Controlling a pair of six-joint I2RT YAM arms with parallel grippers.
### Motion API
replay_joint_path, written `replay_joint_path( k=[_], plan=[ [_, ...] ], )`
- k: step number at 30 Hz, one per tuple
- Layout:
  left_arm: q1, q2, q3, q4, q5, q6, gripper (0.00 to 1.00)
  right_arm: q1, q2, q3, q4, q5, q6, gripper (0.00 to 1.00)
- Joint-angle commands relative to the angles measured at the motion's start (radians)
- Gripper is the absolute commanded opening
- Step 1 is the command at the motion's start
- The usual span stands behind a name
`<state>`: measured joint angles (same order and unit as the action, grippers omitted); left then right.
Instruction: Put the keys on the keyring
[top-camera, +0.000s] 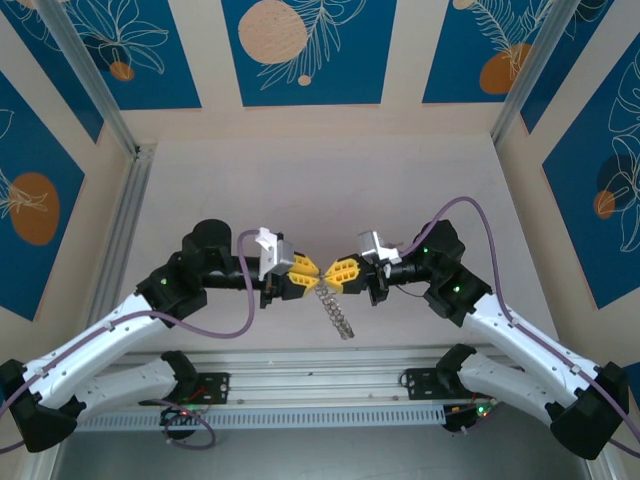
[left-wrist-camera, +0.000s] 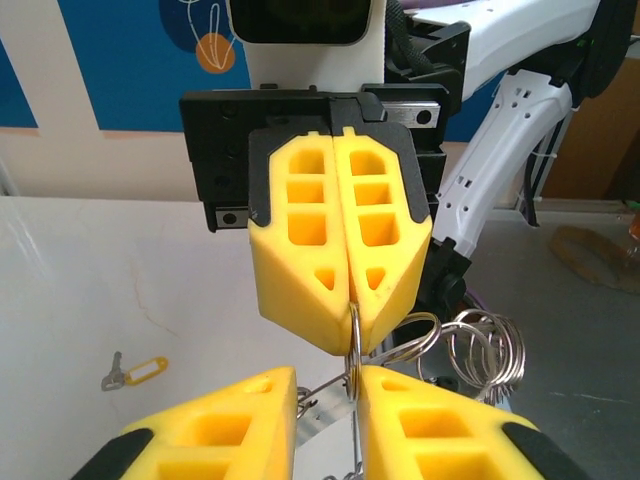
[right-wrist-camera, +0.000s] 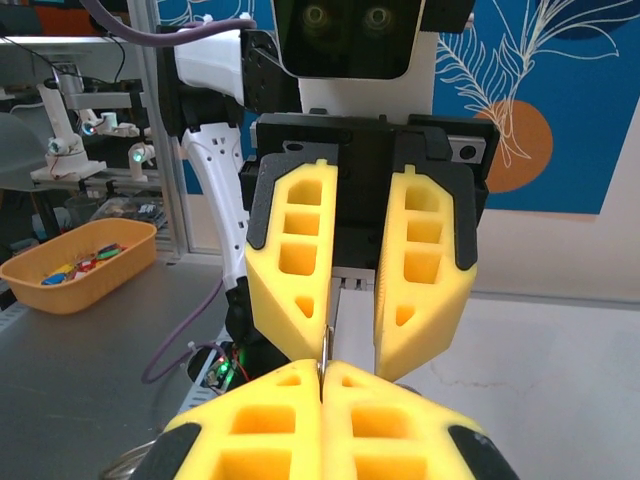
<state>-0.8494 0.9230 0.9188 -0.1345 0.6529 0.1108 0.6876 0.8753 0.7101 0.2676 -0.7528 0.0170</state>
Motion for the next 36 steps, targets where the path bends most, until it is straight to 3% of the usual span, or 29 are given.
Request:
replay_joint_path(
  k=[1, 12, 21, 28, 29, 30, 33, 35, 36],
  plan=[
    [-0.007, -0.003, 0.006, 0.033, 0.022, -0.009, 0.21, 0.015, -0.002, 0.004, 0.054, -0.038, 0.019, 0.00],
    [-0.010, -0.003, 0.012, 0.035, 0.031, -0.008, 0.21, 0.034, 0.017, 0.034, -0.030, 0.001, -0.013, 0.00],
    [-0.010, 0.008, 0.016, 0.008, 0.025, 0.005, 0.00, 0.049, 0.022, 0.048, -0.042, 0.011, -0.027, 0.00],
    [-0.014, 0.013, 0.020, -0.002, 0.002, 0.019, 0.00, 0.049, 0.007, 0.054, -0.060, 0.030, -0.040, 0.00],
    [-0.013, 0.006, 0.017, 0.001, -0.013, 0.021, 0.00, 0.049, 0.006, 0.057, -0.073, 0.041, -0.042, 0.02],
    [-0.014, 0.001, 0.016, 0.005, -0.024, 0.021, 0.00, 0.047, 0.003, 0.058, -0.084, 0.054, -0.042, 0.11],
    [-0.013, -0.017, 0.010, 0.018, -0.042, 0.019, 0.00, 0.022, -0.024, 0.040, -0.112, 0.120, -0.010, 0.42],
    [-0.013, -0.024, 0.004, 0.018, -0.052, 0.021, 0.00, -0.022, -0.058, 0.011, -0.112, 0.152, 0.028, 0.68],
    [-0.013, -0.023, 0.000, 0.019, -0.056, 0.023, 0.00, -0.051, -0.079, -0.004, -0.109, 0.158, 0.049, 0.75]
  ],
)
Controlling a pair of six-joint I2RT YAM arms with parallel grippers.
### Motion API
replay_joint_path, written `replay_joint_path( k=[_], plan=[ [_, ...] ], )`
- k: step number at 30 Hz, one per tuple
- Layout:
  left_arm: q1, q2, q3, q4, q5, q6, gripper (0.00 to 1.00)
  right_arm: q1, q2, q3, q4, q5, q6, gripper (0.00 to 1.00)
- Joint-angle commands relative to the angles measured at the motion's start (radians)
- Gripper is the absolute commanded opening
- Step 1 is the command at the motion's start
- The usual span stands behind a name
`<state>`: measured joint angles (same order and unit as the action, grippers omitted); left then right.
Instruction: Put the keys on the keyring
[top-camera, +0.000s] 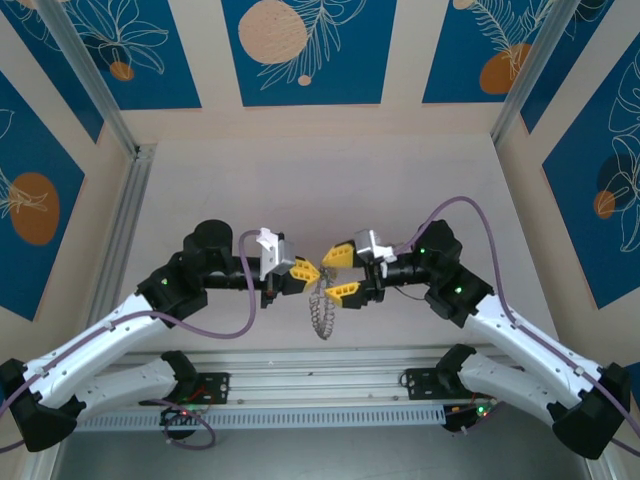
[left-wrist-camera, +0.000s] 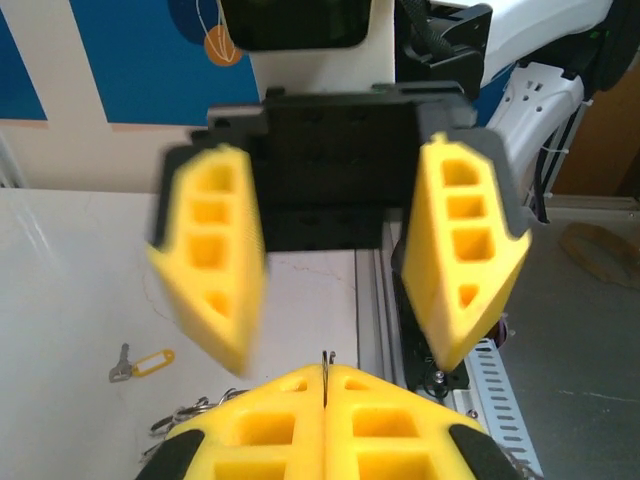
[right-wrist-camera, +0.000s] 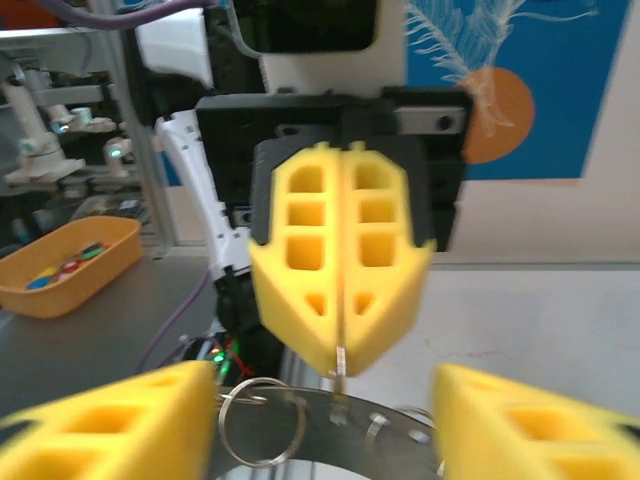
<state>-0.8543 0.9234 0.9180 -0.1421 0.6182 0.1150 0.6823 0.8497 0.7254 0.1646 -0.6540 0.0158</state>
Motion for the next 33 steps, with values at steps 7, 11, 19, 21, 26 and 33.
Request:
replay_joint_path(
  k=[7, 11, 19, 21, 26, 33],
  plan=[
    [-0.007, -0.023, -0.002, 0.027, -0.030, 0.023, 0.00, -0.207, -0.128, -0.052, -0.076, 0.215, 0.138, 0.81],
    [-0.007, -0.023, -0.012, 0.038, -0.032, 0.015, 0.00, -0.353, -0.010, 0.027, -0.305, 0.397, 0.202, 0.79],
    [-0.006, -0.063, -0.116, 0.164, -0.101, -0.058, 0.00, -0.545, 0.271, 0.112, -0.541, 0.502, 0.217, 0.75],
    [-0.005, -0.078, -0.146, 0.189, -0.132, -0.074, 0.00, -0.552, 0.337, 0.150, -0.580, 0.538, 0.177, 0.72],
    [0.005, -0.099, -0.186, 0.183, -0.205, -0.098, 0.00, -0.574, 0.478, 0.204, -0.633, 0.622, 0.131, 0.69],
    [0.030, -0.092, -0.237, 0.259, -0.188, -0.154, 0.00, -0.526, 0.724, 0.350, -0.728, 0.667, 0.051, 0.62]
  ],
)
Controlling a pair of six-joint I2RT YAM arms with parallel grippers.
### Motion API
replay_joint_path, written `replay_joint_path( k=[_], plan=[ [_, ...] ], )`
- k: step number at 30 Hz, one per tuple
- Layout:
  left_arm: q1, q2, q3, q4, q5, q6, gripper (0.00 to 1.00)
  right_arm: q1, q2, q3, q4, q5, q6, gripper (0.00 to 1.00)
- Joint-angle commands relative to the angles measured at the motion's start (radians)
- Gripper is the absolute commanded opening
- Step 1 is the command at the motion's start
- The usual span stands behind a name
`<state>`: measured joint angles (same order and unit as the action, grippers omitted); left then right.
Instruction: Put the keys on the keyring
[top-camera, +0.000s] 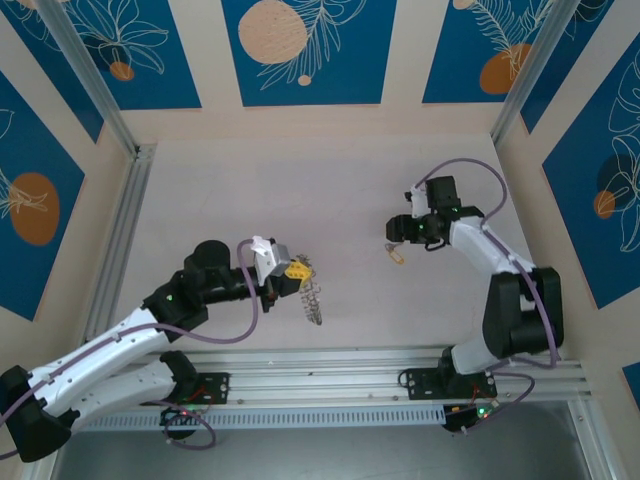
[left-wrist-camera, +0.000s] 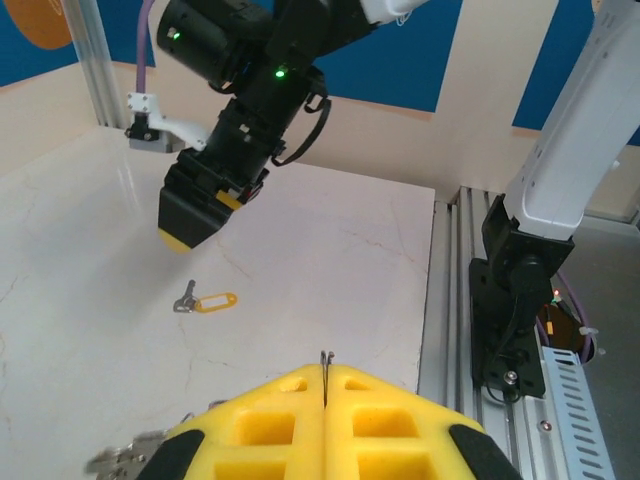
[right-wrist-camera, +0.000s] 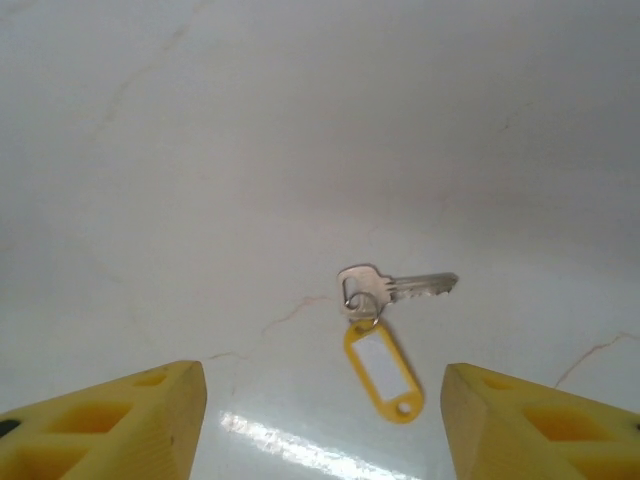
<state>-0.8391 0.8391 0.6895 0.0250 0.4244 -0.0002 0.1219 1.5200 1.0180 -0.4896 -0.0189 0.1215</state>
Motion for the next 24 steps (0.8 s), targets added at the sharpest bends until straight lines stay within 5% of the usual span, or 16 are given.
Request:
replay_joint_path(
  k=[1, 24],
  plan=[
    [0.017, 0.006, -0.001, 0.082, 0.005, -0.034, 0.00, 0.050, 0.081, 0.068, -0.079, 0.039, -0.059, 0.61],
    [0.056, 0.020, -0.031, 0.145, 0.057, -0.075, 0.00, 0.012, 0.292, 0.142, -0.084, -0.010, -0.058, 0.43]
  ],
)
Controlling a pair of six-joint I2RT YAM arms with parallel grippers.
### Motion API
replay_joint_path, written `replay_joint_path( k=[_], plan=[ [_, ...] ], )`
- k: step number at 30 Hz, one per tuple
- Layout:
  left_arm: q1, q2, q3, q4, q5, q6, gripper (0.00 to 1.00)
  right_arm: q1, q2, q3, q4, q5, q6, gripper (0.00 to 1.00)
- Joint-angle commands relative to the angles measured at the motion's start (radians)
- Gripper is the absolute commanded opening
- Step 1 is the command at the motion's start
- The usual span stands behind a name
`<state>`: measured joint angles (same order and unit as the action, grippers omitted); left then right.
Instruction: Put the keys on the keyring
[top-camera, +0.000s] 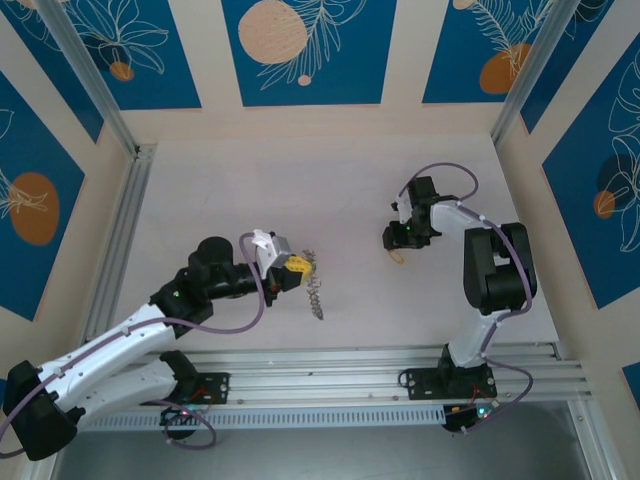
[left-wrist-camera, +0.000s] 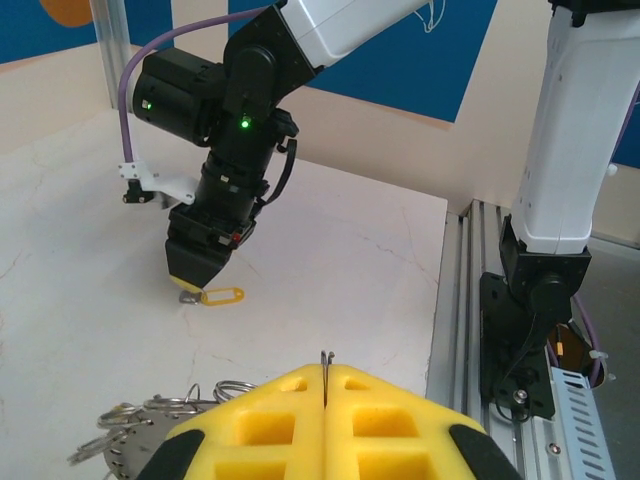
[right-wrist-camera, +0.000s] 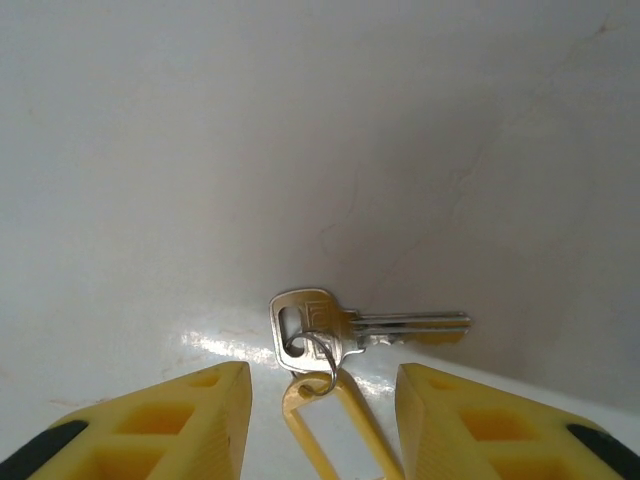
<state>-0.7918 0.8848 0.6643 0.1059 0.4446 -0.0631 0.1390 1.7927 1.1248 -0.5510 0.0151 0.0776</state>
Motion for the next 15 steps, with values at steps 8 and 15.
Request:
replay_joint_path(
  k=[8, 15],
  plan=[
    [0.009, -0.030, -0.008, 0.068, 0.042, -0.012, 0.00, -0.006, 0.039, 0.049, -0.048, -0.070, -0.021, 0.40],
    [0.008, -0.035, -0.009, 0.068, 0.041, -0.012, 0.00, -0.004, 0.059, 0.047, -0.056, -0.090, -0.023, 0.36]
  ],
)
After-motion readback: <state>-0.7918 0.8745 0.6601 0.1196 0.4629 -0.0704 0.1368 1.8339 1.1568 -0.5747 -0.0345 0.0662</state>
